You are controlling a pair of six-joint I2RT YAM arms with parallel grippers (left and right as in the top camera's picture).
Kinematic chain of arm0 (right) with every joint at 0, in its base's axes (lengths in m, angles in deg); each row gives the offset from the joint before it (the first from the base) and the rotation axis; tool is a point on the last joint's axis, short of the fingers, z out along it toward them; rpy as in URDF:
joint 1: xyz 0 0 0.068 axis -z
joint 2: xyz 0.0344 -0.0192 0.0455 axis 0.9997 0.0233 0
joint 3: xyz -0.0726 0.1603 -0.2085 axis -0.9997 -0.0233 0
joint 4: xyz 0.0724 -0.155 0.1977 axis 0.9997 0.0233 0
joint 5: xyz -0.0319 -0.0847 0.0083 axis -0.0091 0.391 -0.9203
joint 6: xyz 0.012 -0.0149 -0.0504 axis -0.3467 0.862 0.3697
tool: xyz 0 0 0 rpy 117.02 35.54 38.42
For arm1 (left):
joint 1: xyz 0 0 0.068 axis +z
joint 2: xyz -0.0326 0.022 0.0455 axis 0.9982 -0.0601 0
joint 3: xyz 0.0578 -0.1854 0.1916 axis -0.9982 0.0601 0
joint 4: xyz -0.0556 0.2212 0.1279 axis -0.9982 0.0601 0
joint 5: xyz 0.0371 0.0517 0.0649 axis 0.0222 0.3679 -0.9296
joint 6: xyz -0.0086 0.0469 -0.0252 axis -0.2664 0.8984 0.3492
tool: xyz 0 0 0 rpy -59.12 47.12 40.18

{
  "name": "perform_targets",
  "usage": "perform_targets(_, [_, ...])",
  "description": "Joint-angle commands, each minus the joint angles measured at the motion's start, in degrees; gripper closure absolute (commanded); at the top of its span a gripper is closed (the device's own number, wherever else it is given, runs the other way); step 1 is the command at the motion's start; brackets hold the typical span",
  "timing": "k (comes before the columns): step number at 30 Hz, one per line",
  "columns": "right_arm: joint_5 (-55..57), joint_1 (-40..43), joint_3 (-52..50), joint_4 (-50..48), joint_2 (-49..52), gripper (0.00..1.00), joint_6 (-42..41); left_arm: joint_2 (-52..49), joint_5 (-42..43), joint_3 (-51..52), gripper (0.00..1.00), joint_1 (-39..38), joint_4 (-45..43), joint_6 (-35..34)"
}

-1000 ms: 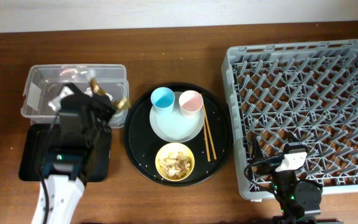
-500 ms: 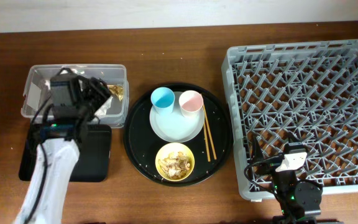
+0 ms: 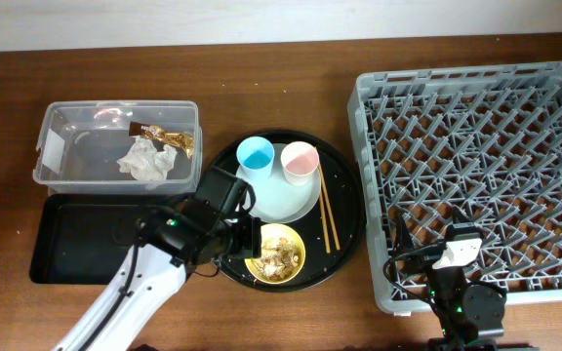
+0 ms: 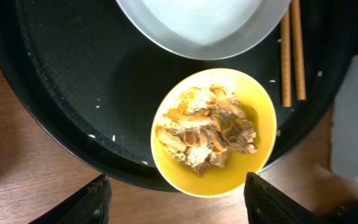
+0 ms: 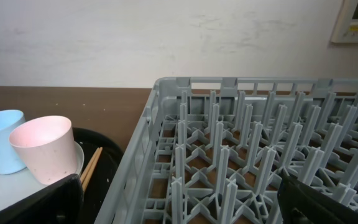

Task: Sort waste into correct bins and load items into the dishwasher rack
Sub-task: 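Grasp the snack wrapper with the left gripper and drop it in the bin, then reach the left gripper to the yellow bowl and grasp its rim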

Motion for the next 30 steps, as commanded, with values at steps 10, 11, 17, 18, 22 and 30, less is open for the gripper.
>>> perform_targets(10, [0.28, -0.04, -0.31, 0.24, -0.37, 0.02, -0.48, -18.51, -2.32, 0.31, 0.40, -0.66, -4.70, 0.94])
perform_targets(11, [0.28, -0.04, -0.31, 0.24, -0.37, 0.02, -0.48, -19.37, -2.34, 0.31, 0.48, -0.66, -5.31, 0.94])
perform_targets(17, [0.28, -0.04, -0.31, 0.24, -0.37, 0.02, -0.48, -20.68, -7.43, 0.31, 0.96, -0.59, -6.27, 0.94])
perform_targets(18, [0.28, -0.04, -0.31, 0.24, -0.37, 0.02, -0.48, -20.65, -9.68, 0.31, 0.98, -0.59, -6.19, 0.94])
perform_targets(22, [0.28, -0.04, -0.31, 0.24, -0.37, 0.02, -0.48, -20.65, -19.71, 0.24, 0.96, -0.59, -5.66, 0.94])
perform_targets(30, [0.28, -0.04, -0.31, 0.24, -0.37, 0.02, -0.48, -20.65, -24.37, -0.59, 0.53, -0.59, -2.95, 0.94])
